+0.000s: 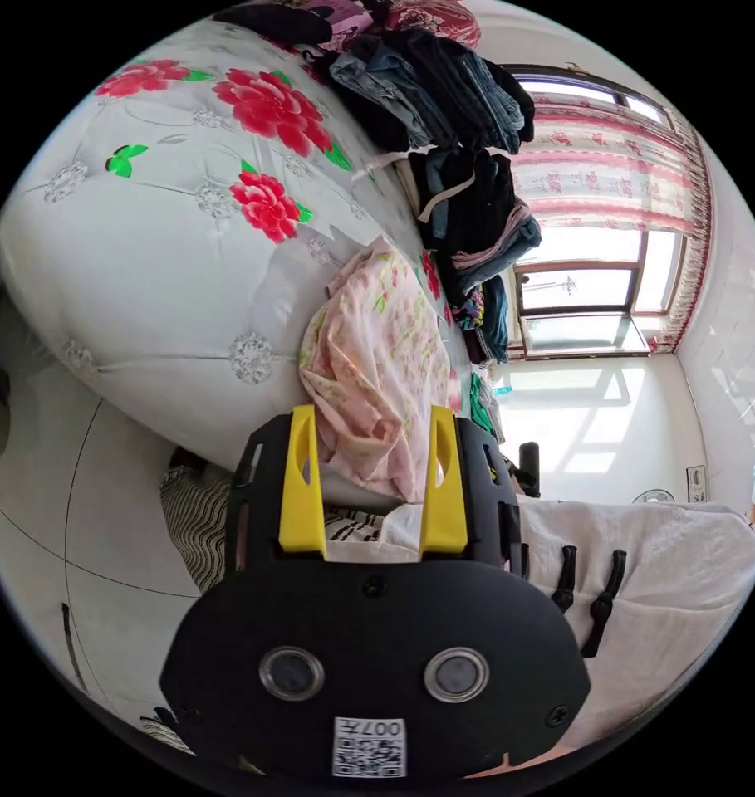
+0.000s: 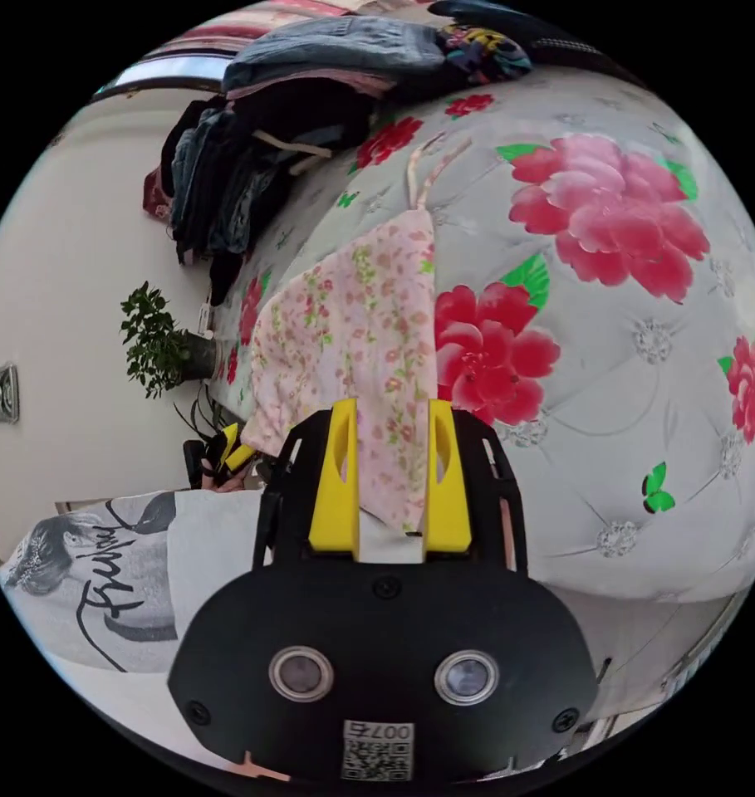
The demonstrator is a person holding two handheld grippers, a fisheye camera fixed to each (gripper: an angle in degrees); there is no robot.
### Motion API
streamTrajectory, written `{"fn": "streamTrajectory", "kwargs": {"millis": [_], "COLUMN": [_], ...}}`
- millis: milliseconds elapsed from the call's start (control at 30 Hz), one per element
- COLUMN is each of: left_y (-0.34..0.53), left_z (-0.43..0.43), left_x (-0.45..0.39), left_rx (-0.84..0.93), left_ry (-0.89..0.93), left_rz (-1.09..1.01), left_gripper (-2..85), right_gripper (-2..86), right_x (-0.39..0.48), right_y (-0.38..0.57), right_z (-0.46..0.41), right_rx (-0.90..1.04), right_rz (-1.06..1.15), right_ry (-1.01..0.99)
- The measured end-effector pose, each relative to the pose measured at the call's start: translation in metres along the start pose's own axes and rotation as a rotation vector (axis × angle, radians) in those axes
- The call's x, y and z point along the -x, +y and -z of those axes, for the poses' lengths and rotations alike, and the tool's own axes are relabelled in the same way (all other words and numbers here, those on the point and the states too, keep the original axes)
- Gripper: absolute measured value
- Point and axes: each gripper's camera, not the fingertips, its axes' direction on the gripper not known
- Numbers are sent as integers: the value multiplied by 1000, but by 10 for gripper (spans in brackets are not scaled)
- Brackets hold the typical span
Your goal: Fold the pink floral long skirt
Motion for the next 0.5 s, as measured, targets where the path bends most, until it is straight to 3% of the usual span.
{"fn": "streamTrajectory", "kwargs": {"millis": [200, 333, 500], "left_y": [-36, -59, -87], "left_z": [-45, -96, -115], "left_x": [-20, -37, -39], "left_rx": [206, 397, 397], "left_ry": [-28, -172, -181], "left_rz": [-123, -229, -269], "left_gripper": [140, 48, 16], "right_gripper": [90, 72, 51], "right_x": [-22, -18, 1], "right_y": [-3, -14, -41], "right_z": [-25, -39, -66], "right_rx": [-38, -54, -5], "right_rz": [-118, -132, -150], "right_ry": [-24, -36, -37]}}
